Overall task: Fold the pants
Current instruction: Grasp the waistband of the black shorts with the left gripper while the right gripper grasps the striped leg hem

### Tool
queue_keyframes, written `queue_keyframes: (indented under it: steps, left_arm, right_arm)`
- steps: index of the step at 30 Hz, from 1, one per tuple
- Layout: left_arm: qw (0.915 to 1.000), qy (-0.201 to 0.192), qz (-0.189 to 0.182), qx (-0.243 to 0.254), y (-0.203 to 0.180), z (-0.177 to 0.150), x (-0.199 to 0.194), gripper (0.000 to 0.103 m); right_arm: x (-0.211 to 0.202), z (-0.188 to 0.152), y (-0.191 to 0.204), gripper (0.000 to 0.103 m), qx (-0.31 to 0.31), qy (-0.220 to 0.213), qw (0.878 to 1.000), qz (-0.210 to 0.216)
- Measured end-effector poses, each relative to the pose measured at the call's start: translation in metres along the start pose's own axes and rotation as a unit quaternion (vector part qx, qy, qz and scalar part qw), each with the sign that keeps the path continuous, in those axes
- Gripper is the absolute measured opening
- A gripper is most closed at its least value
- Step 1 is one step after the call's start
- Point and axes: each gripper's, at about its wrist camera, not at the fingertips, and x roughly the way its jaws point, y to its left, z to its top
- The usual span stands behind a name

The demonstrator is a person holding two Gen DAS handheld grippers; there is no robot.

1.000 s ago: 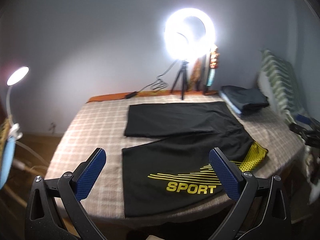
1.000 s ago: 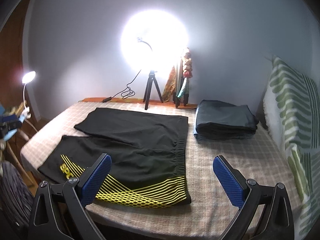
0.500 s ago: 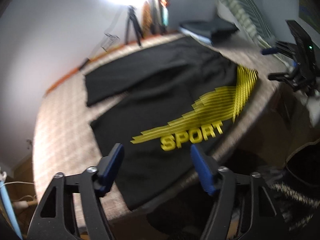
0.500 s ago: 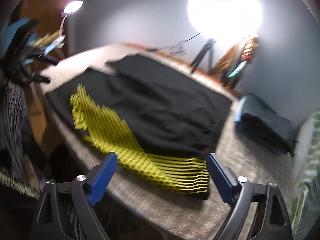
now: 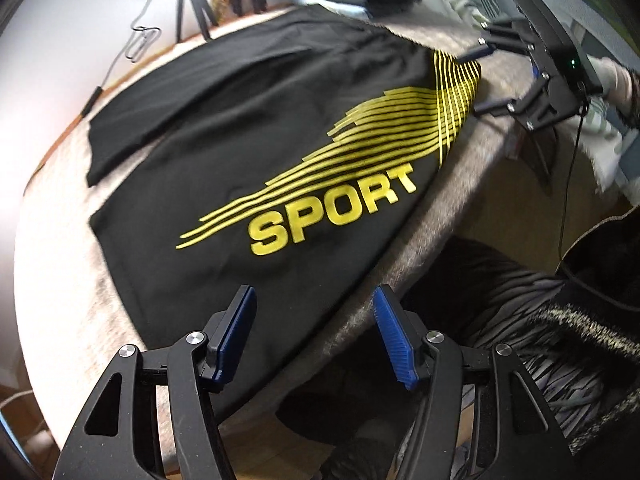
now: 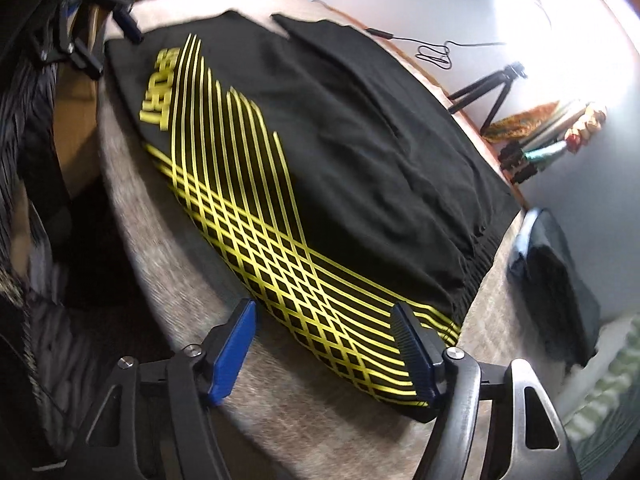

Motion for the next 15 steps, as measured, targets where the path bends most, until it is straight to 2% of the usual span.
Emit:
queue_keyframes:
  steps: [1, 5, 8, 11, 13, 14, 15]
  left_arm:
    - [1.0000, 0.003, -0.002, 0.003, -0.001, 0.000, 0.002, 0.060]
    - [0.9997, 0.011, 0.005, 0.020, -0.001, -0.001, 0.010, 0.062]
    - [0.9997, 0.006, 0.011, 0.020, 0.002, 0.002, 0.010, 0.063]
    - [0.9995, -0.001, 0.024, 0.019, 0.006, 0.002, 0.012, 0.063]
    - [0.9997, -0.006, 0.015, 0.018, 0.009, 0.002, 0.013, 0.062]
    - [0.9998, -0.009, 0.007, 0.018, 0.010, 0.001, 0.013, 0.058]
    - [0.9998, -0.012, -0.001, 0.018, 0.011, 0.001, 0.013, 0.048]
  right_arm:
    - [0.001, 0.001, 0.001, 0.065, -0.005, -0.003, 1.000, -0.001]
    - [0.002, 0.005, -0.003, 0.031, -0.007, 0.000, 1.000, 0.010]
    - [0.001, 0.008, -0.011, 0.017, 0.009, -0.004, 1.000, 0.020]
    - [-0.007, 0.015, -0.024, 0.014, 0.039, -0.022, 0.999, 0.031]
    - [-0.011, 0.018, -0.030, 0.013, 0.045, -0.029, 0.998, 0.029]
    - [-0.013, 0.021, -0.033, 0.013, 0.049, -0.031, 0.998, 0.029]
    - [-0.014, 0.022, -0.035, 0.012, 0.051, -0.032, 0.998, 0.029]
